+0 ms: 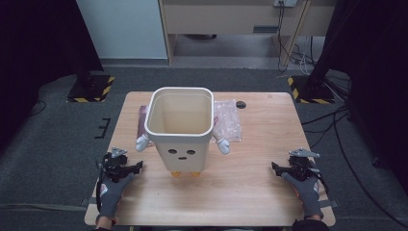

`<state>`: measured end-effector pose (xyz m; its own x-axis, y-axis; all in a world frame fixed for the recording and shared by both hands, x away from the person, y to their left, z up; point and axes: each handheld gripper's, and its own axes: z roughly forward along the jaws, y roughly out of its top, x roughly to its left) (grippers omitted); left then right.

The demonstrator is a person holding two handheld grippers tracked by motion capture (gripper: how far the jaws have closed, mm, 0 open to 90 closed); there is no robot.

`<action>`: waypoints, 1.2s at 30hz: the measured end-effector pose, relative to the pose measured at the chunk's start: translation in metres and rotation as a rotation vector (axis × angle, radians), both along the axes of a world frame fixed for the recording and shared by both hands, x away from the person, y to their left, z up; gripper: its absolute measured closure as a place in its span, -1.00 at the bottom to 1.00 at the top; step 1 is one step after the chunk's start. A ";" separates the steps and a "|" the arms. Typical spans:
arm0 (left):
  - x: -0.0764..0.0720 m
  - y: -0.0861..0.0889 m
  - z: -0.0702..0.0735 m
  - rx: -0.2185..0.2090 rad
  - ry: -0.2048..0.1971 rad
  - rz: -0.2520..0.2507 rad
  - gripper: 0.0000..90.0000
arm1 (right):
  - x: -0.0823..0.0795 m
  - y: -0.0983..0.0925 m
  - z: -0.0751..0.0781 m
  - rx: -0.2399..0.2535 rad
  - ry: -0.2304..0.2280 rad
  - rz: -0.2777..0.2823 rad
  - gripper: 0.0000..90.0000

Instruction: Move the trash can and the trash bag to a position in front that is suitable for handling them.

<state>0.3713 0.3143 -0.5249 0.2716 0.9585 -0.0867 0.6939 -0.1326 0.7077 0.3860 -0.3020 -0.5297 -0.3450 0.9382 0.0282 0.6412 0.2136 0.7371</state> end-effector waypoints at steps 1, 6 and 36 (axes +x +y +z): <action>-0.003 0.002 0.004 -0.014 -0.022 0.018 -0.33 | 0.000 0.001 0.002 0.008 -0.012 0.003 -0.67; -0.015 0.010 0.024 -0.080 -0.125 0.050 -0.31 | -0.005 0.001 0.014 0.049 -0.072 0.000 -0.65; -0.049 0.002 0.134 -0.194 -0.511 0.021 -0.20 | -0.018 0.011 0.100 0.168 -0.321 0.057 -0.62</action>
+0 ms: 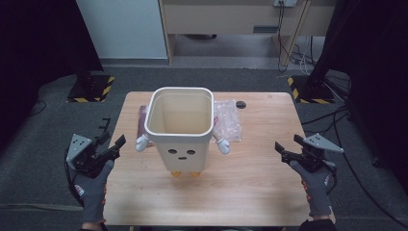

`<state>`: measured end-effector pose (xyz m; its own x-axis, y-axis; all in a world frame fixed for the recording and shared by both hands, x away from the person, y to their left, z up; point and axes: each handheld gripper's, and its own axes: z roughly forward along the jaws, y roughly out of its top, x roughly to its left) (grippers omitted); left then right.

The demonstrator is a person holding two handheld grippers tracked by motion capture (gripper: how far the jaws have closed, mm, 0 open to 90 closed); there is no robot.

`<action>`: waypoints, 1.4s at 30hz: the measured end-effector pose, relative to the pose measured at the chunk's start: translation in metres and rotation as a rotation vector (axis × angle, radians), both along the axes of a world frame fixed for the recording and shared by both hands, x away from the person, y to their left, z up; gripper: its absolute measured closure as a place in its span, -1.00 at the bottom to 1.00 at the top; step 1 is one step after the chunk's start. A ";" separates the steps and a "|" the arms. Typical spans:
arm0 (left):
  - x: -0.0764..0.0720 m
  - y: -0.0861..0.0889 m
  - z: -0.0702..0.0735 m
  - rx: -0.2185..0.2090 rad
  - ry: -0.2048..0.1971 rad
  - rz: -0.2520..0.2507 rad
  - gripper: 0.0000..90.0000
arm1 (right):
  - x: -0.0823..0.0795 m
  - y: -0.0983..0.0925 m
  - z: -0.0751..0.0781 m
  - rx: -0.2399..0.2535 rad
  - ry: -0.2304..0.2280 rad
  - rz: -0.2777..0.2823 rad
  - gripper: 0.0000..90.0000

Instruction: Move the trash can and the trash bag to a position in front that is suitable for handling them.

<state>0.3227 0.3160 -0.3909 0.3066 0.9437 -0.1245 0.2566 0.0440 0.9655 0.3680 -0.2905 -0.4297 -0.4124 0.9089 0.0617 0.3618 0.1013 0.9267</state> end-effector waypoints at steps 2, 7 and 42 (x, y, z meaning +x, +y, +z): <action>0.001 -0.005 0.006 0.005 -0.014 -0.016 -0.20 | 0.000 0.002 0.009 0.008 -0.015 0.011 -0.62; 0.001 -0.021 0.020 0.015 -0.055 -0.063 -0.20 | 0.000 0.011 0.031 0.029 -0.059 0.042 -0.62; 0.001 -0.051 -0.003 0.082 0.019 -0.191 0.35 | 0.007 0.157 0.026 0.066 0.000 0.472 0.12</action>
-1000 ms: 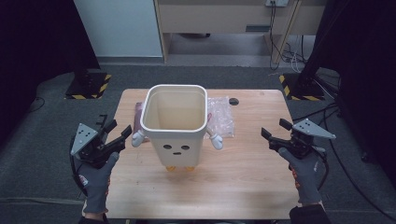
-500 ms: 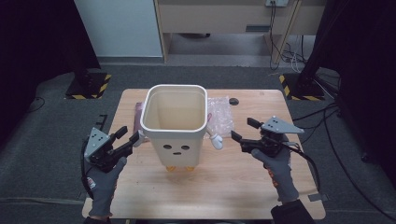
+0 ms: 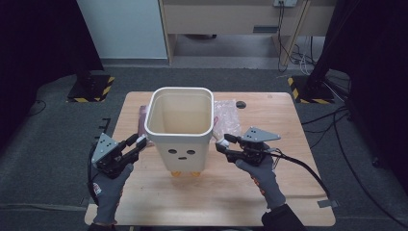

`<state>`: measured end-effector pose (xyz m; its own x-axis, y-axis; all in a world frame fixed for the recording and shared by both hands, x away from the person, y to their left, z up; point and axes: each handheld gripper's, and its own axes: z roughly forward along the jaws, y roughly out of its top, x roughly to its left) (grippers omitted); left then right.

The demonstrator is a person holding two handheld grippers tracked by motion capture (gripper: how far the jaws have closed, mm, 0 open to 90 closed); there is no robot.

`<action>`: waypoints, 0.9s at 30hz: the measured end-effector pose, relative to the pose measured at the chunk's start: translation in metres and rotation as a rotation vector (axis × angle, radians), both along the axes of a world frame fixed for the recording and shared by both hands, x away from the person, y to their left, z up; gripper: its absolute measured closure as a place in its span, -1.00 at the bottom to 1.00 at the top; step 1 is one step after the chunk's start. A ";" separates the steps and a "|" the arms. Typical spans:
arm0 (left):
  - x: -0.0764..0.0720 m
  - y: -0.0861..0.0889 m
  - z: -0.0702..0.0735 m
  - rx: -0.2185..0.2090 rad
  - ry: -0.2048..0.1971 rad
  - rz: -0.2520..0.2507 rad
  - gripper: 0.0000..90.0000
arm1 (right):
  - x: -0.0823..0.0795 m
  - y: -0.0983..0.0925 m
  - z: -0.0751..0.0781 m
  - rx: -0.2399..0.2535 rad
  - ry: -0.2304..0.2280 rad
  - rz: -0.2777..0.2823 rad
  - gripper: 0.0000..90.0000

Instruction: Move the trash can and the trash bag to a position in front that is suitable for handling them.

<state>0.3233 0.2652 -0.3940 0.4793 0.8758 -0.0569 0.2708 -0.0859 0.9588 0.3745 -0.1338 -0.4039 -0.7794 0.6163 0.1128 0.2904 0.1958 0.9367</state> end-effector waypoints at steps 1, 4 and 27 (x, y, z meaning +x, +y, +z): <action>0.000 0.000 -0.001 -0.002 0.001 -0.001 0.36 | 0.000 0.001 -0.001 -0.001 0.002 0.006 0.17; 0.000 0.000 -0.001 -0.012 0.005 -0.006 0.40 | 0.000 0.000 -0.002 -0.002 -0.002 0.000 0.31; 0.008 -0.004 -0.012 -0.061 0.053 -0.026 0.39 | 0.002 0.000 -0.008 -0.008 0.031 -0.002 0.37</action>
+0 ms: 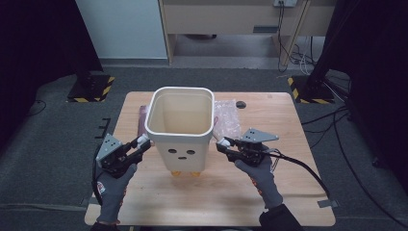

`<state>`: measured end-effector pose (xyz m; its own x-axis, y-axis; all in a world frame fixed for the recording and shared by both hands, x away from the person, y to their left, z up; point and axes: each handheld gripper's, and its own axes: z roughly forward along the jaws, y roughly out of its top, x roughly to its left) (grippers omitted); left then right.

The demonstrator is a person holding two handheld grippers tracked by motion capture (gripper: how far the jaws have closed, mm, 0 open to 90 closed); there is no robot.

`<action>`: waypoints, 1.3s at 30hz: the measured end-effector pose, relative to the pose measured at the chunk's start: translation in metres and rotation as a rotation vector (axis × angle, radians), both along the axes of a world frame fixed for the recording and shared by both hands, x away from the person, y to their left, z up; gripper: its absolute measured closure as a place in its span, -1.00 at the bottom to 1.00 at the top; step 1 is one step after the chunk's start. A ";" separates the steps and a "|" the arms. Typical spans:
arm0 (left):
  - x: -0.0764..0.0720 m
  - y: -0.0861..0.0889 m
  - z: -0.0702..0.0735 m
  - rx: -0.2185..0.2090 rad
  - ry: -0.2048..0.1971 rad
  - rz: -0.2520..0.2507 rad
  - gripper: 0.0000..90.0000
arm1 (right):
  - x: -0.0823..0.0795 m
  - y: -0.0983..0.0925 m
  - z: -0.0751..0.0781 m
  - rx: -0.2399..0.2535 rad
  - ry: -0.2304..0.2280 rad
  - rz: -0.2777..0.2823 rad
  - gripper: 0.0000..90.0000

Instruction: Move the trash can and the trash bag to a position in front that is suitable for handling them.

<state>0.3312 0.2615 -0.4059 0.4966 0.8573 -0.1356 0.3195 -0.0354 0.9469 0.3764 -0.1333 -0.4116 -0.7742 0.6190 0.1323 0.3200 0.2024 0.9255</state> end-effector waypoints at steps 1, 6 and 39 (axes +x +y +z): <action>0.001 0.000 -0.001 -0.005 -0.003 0.000 0.39 | -0.001 -0.001 -0.001 0.003 -0.006 -0.001 0.37; 0.005 -0.005 -0.002 -0.023 -0.014 0.001 0.39 | -0.004 -0.006 -0.001 0.013 -0.001 -0.003 0.38; 0.019 -0.058 0.001 -0.037 -0.035 -0.113 0.28 | -0.047 -0.078 0.003 0.045 -0.032 -0.109 0.25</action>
<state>0.3498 0.2040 -0.4045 0.5945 0.7905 -0.1472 0.2823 -0.0338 0.9587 0.3292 -0.2110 -0.4090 -0.7071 0.6934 0.1385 0.3084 0.1262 0.9428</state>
